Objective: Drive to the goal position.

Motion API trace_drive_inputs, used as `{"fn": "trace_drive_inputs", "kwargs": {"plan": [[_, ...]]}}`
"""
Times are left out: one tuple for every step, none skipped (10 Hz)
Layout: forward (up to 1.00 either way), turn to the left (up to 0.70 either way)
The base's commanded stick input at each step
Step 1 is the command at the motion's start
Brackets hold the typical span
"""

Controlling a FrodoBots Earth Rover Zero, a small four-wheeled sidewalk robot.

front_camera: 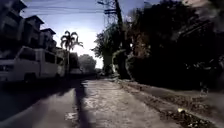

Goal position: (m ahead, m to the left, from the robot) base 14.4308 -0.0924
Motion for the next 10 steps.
{"fn": "trace_drive_inputs", "kwargs": {"plan": [[0.7, 0.0], [0.7, 0.0], [0.7, 0.0], [0.7, 0.0], [0.7, 0.0], [0.7, 0.0], [0.7, -0.09], [0.7, -0.29], [0.7, 0.0], [0.7, 0.0]]}}
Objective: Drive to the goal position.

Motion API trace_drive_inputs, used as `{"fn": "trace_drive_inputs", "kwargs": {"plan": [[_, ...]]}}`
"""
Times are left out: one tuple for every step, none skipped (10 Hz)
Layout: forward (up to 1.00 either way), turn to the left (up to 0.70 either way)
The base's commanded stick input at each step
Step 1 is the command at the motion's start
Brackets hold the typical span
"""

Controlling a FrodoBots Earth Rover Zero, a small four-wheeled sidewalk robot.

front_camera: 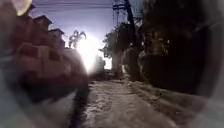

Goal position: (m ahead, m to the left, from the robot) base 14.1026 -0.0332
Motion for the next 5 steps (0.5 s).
{"fn": "trace_drive_inputs", "kwargs": {"plan": [[0.7, 0.0], [0.7, 0.0], [0.7, 0.0], [0.7, 0.0], [0.7, 0.0]]}}
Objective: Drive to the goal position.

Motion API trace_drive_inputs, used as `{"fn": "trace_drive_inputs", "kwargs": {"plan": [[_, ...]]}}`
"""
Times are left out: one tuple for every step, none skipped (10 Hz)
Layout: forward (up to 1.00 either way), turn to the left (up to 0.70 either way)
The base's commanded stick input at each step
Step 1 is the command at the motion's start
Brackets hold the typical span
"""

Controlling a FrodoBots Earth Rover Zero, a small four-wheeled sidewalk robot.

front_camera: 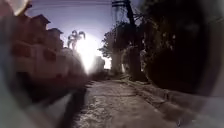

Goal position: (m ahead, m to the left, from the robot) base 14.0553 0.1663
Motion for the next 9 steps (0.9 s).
{"fn": "trace_drive_inputs", "kwargs": {"plan": [[0.7, 0.0], [0.7, 0.0], [0.7, 0.0], [0.7, 0.0], [0.7, 0.0], [0.7, 0.0], [0.7, 0.0], [0.7, 0.0], [0.7, 0.0]]}}
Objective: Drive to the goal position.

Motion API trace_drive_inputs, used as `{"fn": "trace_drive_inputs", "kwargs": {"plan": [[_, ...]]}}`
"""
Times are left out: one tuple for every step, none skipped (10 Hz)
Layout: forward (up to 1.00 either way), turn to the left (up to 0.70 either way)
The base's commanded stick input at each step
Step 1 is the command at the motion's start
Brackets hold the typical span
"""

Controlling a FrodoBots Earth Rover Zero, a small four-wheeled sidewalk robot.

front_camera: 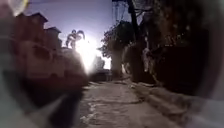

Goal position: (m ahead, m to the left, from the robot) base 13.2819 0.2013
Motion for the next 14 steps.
{"fn": "trace_drive_inputs", "kwargs": {"plan": [[0.7, 0.0], [0.7, 0.0], [0.7, 0.0], [0.7, 0.0], [0.7, 0.0], [0.7, 0.0], [0.7, 0.0], [0.7, 0.0], [0.7, 0.0], [0.7, 0.0], [0.7, 0.0], [0.7, 0.0], [0.7, 0.0], [0.7, 0.0]]}}
